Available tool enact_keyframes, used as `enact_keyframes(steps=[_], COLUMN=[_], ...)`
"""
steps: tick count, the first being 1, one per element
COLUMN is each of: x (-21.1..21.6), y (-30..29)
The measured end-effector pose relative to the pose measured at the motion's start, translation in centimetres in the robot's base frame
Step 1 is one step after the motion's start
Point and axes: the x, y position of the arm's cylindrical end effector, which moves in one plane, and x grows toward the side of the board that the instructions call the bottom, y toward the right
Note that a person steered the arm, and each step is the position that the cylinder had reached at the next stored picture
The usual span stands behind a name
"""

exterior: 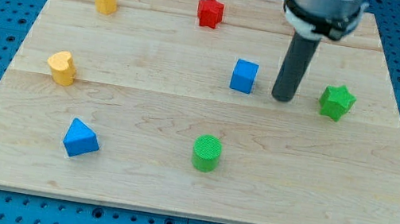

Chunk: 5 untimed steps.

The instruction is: Push the blue cube into the blue triangle

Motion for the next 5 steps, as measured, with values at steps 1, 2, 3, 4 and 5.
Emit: enact_keyframes(steps=[1,2,3,4,5], x=[-1.8,-1.6,1.4,2.5,0.4], y=[-1.7,-7.6,-13.2,-16.9,-16.7])
